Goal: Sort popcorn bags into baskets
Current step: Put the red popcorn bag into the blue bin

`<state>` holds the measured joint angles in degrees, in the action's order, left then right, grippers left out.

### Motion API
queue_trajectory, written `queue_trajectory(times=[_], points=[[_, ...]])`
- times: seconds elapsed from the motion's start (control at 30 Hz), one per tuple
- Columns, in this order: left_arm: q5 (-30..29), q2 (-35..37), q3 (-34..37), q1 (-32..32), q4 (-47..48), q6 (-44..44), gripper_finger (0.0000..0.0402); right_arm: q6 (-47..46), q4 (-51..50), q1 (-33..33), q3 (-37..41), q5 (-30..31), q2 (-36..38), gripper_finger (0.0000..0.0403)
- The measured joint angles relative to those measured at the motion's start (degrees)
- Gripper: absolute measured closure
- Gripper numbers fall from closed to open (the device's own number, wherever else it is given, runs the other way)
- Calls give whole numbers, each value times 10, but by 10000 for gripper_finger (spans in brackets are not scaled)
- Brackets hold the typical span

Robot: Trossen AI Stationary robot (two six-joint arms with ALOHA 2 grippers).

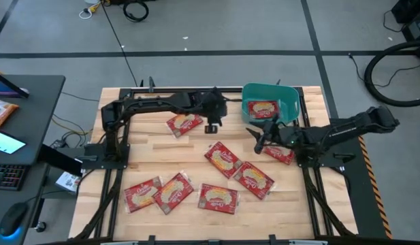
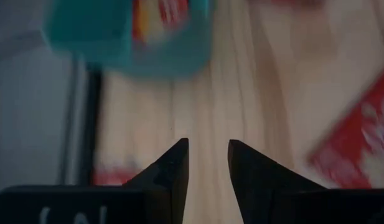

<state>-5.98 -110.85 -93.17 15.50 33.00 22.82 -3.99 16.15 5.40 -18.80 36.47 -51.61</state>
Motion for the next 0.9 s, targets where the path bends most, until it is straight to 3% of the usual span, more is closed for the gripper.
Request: queue_trajectory(times=[0.23,0.5,0.77,0.9], points=[[-31,0,4,0,147,-84,285,14,-2,-40,0,-49,-6,263],[-48,0,107,5,123,-111,285,31,-4,-55,0,-54,-5,263],[-189,0,177,-7,75,-169,285,42,-4,-88,0,-83,-5,263],[-192,0,188,-7,74,-208,281,42,-1,-105,0,-105,-5,263]])
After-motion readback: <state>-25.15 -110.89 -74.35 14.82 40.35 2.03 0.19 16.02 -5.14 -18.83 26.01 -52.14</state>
